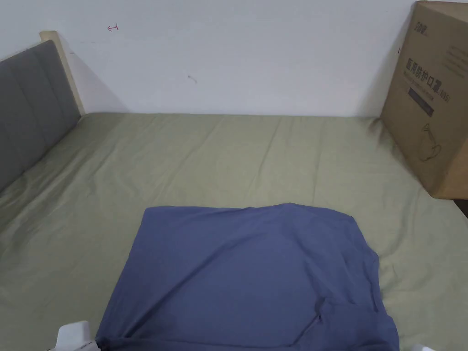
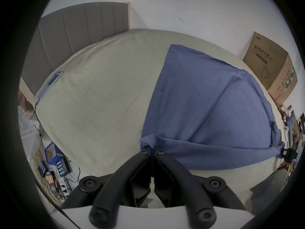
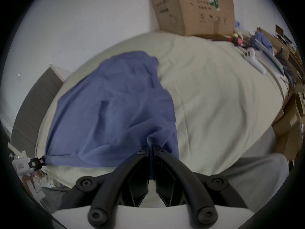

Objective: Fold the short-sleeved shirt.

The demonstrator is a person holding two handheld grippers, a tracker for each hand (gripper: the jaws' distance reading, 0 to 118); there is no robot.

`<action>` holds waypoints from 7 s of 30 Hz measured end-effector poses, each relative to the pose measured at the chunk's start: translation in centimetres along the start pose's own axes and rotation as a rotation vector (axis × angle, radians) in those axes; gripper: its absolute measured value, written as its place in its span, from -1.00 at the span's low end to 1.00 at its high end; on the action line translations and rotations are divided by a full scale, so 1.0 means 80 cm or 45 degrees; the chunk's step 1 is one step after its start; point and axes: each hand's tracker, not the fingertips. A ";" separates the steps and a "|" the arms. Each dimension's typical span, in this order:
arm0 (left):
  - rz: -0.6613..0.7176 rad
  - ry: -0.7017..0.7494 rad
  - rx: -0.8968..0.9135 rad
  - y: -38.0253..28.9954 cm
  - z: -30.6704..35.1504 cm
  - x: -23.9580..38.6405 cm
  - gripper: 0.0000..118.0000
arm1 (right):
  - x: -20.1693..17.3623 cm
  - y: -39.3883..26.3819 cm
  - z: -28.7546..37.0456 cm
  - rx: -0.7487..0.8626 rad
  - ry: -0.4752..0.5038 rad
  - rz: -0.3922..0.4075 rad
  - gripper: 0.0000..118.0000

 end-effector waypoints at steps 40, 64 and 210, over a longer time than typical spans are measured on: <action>-0.104 -0.172 0.628 0.122 0.179 0.076 -1.00 | -0.192 0.123 0.221 1.006 0.013 0.535 -1.00; -0.009 -0.098 -0.103 0.025 -0.006 -0.012 -0.91 | -0.155 0.108 0.178 0.797 -0.026 0.468 -1.00; -0.092 -0.084 -0.046 0.149 -0.053 0.040 -0.96 | -0.073 0.138 -0.058 0.063 -0.147 0.215 0.67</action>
